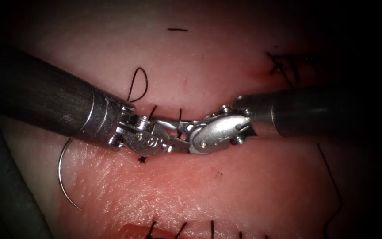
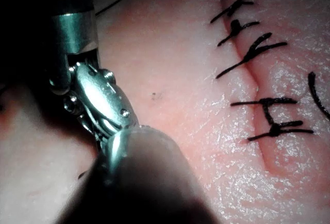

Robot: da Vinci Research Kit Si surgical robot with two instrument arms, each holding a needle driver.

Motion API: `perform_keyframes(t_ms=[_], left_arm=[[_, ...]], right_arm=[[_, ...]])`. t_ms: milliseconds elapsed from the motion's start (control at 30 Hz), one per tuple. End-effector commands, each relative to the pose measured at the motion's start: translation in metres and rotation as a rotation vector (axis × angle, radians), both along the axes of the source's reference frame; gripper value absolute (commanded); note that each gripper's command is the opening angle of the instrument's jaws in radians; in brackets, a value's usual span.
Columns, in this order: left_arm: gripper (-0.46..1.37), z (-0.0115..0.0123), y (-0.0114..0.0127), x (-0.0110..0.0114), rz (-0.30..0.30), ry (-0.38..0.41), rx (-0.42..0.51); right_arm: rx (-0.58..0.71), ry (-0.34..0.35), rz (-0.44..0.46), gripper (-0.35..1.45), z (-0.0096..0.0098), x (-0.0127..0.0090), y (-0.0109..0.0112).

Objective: Wound Closure
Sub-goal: Cut the suture with the right gripper

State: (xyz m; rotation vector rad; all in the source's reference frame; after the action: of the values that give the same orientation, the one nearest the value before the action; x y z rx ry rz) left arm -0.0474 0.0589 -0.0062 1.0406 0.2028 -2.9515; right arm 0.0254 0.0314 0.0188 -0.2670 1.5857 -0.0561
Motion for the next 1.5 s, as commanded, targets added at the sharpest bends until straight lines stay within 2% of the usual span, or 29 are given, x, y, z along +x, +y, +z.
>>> perform_keyframes(t_ms=[33, 667, 900, 1000, 1033, 1100, 1133, 1167, 1200, 1233, 1500], left_arm=[[-0.35, -0.0001, -0.0001, 0.0001, 0.002, -0.001, 0.004], [-0.35, -0.002, -0.0013, -0.0003, 0.008, -0.011, -0.01], [-0.35, -0.0017, -0.0012, -0.0006, 0.008, -0.013, -0.01], [-0.35, -0.0016, -0.0012, -0.0005, 0.008, -0.013, -0.011], [-0.35, -0.0016, -0.0013, -0.0005, 0.009, -0.014, -0.011], [-0.35, -0.0017, -0.0013, -0.0003, 0.01, -0.014, -0.011], [-0.35, -0.0017, -0.0013, -0.0002, 0.011, -0.014, -0.011], [-0.35, -0.0017, -0.0014, -0.0001, 0.011, -0.015, -0.011], [-0.35, -0.0018, -0.0014, 0.0, 0.012, -0.015, -0.011], [-0.35, -0.0018, -0.0014, 0.0001, 0.013, -0.015, -0.011], [-0.35, -0.0019, -0.0015, 0.0001, 0.013, -0.015, -0.011]], right_arm=[[0.0, -0.001, -0.003, 1.26, 0.0, 0.0, 0.0], [0.014, -0.001, -0.004, 1.26, 0.0004, 0.0005, -0.0003], [0.019, -0.001, -0.003, 1.19, 0.0005, 0.0006, -0.0003], [0.016, 0.007, -0.018, 0.71, 0.0008, 0.0004, -0.0004], [0.012, 0.012, -0.023, 0.47, 0.0011, 0.0004, -0.0005], [0.009, 0.006, -0.014, 0.17, 0.0016, 0.0004, -0.0008], [0.008, 0.006, -0.014, 0.11, 0.0017, 0.0004, -0.0008], [0.022, 0.008, -0.016, -0.17, 0.0022, 0.0004, -0.001], [0.038, 0.007, -0.019, -0.3, 0.0024, 0.0003, -0.0011], [0.048, 0.008, -0.02, -0.35, 0.0026, 0.0003, -0.0012], [0.111, 0.018, -0.03, -0.35, 0.0023, 0.0001, -0.0007]])
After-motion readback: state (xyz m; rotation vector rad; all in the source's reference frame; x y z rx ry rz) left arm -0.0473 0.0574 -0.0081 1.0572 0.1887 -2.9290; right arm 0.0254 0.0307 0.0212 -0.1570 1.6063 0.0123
